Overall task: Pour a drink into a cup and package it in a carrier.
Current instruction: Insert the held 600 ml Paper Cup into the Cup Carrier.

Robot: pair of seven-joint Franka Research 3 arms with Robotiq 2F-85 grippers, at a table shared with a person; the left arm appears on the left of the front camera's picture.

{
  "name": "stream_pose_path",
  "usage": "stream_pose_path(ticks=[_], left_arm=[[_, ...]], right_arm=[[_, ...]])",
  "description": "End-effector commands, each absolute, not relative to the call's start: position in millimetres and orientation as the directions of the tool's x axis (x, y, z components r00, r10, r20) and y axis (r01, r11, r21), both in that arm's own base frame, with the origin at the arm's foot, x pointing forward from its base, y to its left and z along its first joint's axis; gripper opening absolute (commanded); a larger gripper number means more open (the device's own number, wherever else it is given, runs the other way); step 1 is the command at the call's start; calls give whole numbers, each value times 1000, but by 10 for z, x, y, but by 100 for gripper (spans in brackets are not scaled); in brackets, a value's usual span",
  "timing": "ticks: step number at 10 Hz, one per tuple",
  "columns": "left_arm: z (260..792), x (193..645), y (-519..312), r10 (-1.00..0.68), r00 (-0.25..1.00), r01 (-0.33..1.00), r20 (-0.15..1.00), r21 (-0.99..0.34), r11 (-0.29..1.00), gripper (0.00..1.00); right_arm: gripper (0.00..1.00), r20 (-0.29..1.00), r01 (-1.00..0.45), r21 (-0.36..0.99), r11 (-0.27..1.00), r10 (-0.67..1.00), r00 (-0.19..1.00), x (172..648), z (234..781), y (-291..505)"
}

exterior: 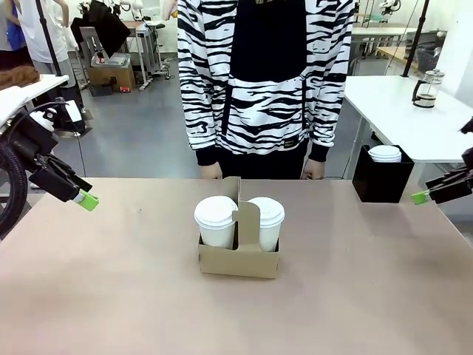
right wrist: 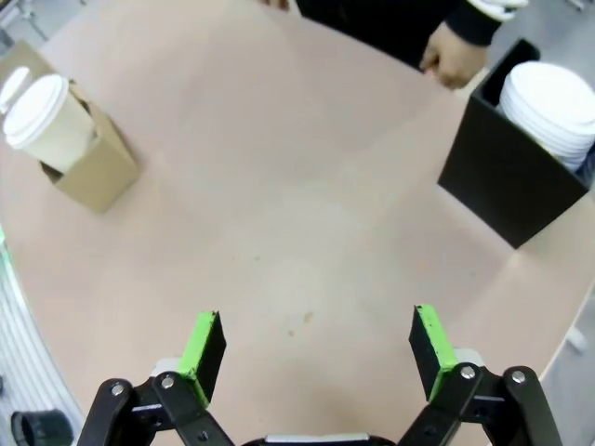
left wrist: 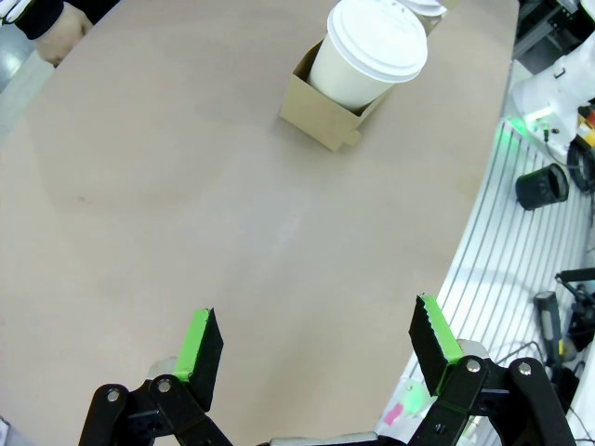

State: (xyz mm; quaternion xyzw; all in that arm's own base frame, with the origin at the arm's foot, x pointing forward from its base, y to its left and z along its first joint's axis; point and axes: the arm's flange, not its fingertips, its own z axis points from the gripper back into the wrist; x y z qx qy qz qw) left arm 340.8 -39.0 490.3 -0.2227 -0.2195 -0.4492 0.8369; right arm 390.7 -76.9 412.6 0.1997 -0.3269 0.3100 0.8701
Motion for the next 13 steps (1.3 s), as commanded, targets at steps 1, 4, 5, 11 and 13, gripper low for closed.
stream_pose_path(ticks=[1, 4, 5, 11, 13], left_arm=[[4904, 3414, -381, -650, 483, 861, 587, -181, 476, 100], [4904, 3414, -381, -650, 483, 861, 587, -181, 476, 100], [4904, 3414, -381, -650, 483, 861, 587, -181, 476, 100], [4904, 3414, -381, -650, 483, 861, 587, -181, 476, 100], [4904, 3414, -381, -650, 483, 861, 587, -181, 476, 100]], right_arm=[[100, 700, -659, 189, 728, 370, 610, 3697, 4098, -692], [100, 693, -670, 145, 728, 409, 594, 3907, 4126, -769], [100, 693, -670, 145, 728, 409, 594, 3907, 4126, -769], [100, 693, -670, 145, 728, 409, 594, 3907, 4126, -769], [100, 693, -670, 145, 728, 409, 594, 3907, 4126, -769]])
